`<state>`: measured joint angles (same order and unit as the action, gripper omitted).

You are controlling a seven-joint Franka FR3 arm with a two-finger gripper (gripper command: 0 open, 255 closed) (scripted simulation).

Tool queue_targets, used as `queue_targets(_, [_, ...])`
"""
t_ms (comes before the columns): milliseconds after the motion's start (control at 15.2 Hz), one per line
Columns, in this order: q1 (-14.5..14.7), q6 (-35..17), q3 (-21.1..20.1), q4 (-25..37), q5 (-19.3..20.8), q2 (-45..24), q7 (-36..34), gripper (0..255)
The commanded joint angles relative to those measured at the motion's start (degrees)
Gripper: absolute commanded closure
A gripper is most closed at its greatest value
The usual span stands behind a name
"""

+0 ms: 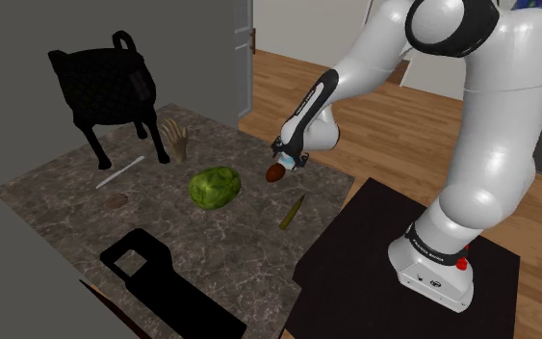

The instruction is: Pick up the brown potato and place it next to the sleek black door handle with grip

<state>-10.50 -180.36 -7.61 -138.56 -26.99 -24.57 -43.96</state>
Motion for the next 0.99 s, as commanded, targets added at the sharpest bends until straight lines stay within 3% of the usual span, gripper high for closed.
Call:
queue_targets(0, [-0.72, -2.96, -0.4, 3.35, -1.36, -5.16, -1.33, 0])
queue_targets(594, [-1.86, -6.73, -1.29, 10.67, -1.25, -15.45, -1.96, 0])
queue_targets(924, [-1.86, -6.73, -1.29, 10.67, -1.24, -15.45, -1.96, 0])
